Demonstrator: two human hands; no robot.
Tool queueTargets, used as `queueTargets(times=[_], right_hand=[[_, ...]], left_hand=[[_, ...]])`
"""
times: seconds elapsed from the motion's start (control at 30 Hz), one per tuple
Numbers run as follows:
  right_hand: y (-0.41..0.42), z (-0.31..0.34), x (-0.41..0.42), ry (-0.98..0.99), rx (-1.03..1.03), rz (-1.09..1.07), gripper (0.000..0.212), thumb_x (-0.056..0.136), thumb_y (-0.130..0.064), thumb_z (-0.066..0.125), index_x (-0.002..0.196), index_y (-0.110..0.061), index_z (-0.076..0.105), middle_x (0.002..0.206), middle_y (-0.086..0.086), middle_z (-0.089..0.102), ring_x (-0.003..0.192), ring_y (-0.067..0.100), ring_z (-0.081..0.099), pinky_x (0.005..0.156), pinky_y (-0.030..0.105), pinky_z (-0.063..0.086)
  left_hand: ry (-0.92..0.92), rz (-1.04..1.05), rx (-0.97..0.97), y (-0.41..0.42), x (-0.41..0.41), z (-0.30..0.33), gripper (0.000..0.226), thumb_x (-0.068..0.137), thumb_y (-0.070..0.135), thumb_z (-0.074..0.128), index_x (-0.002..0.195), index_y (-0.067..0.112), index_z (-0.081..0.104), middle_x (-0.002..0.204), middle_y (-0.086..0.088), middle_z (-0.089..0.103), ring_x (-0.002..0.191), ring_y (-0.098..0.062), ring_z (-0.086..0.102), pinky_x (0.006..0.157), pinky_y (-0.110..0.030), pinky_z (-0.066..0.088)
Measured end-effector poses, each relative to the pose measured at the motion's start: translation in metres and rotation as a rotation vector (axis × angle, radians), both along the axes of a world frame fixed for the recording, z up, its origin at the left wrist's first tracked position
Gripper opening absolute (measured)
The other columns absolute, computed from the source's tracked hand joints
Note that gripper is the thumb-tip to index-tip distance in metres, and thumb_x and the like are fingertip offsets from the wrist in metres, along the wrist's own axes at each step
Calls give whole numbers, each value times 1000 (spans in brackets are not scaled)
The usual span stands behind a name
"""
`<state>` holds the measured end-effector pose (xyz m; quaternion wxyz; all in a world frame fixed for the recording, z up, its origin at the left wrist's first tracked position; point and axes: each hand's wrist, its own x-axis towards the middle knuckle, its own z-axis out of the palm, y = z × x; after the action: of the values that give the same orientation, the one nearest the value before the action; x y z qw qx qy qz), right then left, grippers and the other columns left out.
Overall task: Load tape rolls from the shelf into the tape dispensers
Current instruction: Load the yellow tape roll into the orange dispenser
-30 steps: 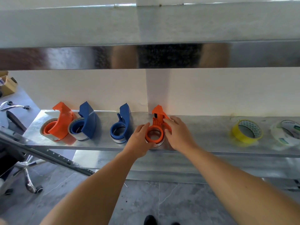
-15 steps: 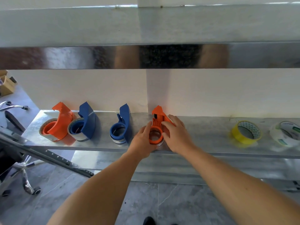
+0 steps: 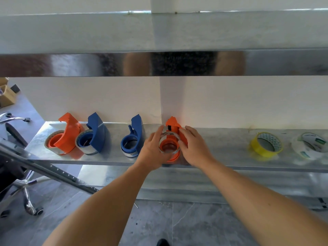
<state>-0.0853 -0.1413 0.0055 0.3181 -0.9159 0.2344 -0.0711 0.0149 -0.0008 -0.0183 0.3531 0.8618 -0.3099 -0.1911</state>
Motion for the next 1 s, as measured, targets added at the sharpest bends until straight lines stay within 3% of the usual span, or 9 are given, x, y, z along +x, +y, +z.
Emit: queueTargets(times=[0.17,0.23,0.37,0.63,0.77,0.9,1.0], right_hand=[[-2,18,-6,-79,71,-15,42,99,-23,52,140,-17,49,142,2,51,131,20,46,102,20,30],[-3,23,-9,-87,98,3,41,97,-25,54,138,-20,52,137,1,57,126,20,52,99,20,34],[-7,34,-19,-78,161,-28,54,96,-27,58,146,-18,43,147,0,49,136,17,43,109,23,30],[-21,46,-48,-65,166,-105,77,84,-39,73,150,-25,35,151,-3,43,140,15,38,110,23,27],[-35,48,-67,-73,162,-160,82,80,-37,78,149,-23,36,150,-1,44,139,15,39,104,17,26],[-56,45,-87,-93,137,-205,79,78,-34,80,146,-21,41,146,-1,49,137,15,43,104,18,29],[-74,41,-102,-104,161,-226,77,78,-35,80,145,-21,44,144,-2,52,134,14,45,105,21,33]], left_hand=[[-38,-31,-41,1,-1,21,106,74,46,81,155,36,13,149,1,41,133,-18,45,99,-25,38],[-58,-50,-55,0,-1,30,105,75,46,81,155,36,14,149,1,43,132,-19,46,98,-25,38],[-56,-60,-93,-1,-4,45,104,72,48,82,154,37,17,149,1,46,132,-20,48,106,-36,44],[-67,-139,-149,-17,-16,63,100,74,46,81,154,35,22,147,4,48,130,-16,48,104,-30,38],[-63,-189,-181,-38,-31,67,96,77,39,82,153,35,25,140,8,52,105,7,53,105,-30,39],[-46,-245,-181,-64,-48,63,97,78,38,82,154,33,22,146,4,49,133,-14,46,108,-29,35],[-67,-283,-142,-87,-58,60,98,78,38,81,155,28,22,147,3,49,135,-15,44,109,-26,34]])
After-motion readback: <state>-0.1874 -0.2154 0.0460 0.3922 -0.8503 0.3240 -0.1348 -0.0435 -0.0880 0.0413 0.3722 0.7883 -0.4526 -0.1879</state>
